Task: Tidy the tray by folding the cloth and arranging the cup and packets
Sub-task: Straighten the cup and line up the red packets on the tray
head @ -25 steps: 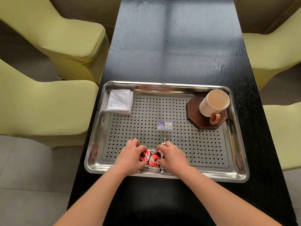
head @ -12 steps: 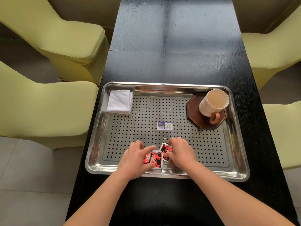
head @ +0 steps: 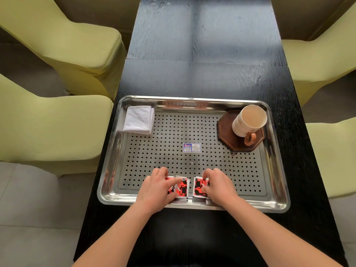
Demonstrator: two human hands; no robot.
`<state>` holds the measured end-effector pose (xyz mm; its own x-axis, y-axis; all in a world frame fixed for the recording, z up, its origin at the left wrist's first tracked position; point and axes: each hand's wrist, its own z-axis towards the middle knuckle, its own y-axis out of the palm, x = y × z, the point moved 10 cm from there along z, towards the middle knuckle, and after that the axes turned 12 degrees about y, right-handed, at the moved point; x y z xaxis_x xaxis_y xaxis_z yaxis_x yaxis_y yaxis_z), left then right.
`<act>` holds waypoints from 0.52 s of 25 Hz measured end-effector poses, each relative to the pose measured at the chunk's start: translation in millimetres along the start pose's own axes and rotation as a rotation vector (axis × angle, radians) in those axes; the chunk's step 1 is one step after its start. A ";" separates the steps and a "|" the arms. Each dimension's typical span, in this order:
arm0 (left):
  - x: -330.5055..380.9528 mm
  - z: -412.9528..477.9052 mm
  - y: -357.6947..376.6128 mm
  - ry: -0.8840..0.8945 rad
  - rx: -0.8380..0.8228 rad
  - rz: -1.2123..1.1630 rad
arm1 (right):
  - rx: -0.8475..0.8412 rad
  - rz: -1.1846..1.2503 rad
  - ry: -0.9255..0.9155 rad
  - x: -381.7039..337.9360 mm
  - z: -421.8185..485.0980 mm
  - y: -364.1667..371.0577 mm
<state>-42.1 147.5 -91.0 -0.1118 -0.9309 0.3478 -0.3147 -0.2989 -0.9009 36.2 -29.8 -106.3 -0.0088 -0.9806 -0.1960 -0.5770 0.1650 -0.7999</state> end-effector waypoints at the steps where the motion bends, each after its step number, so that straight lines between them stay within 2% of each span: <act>1: -0.3 -0.4 -0.4 -0.001 0.004 -0.002 | -0.014 0.011 -0.014 -2.6 -3.8 4.1; 7: 0.1 -4.8 -2.0 -0.048 0.015 -0.096 | -0.031 0.126 0.006 -1.6 -10.1 1.8; 11: -21.3 -20.3 -9.1 -0.250 0.180 -0.428 | -0.019 0.136 -0.013 -10.1 -15.8 5.6; 13: -31.5 -28.9 -9.9 -0.372 0.225 -0.495 | -0.017 0.143 -0.009 -11.6 -17.3 7.9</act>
<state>-62.8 185.9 -85.5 0.3414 -0.6707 0.6585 -0.0359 -0.7094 -0.7039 17.7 -19.0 -100.6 -0.0845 -0.9461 -0.3127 -0.5841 0.3013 -0.7537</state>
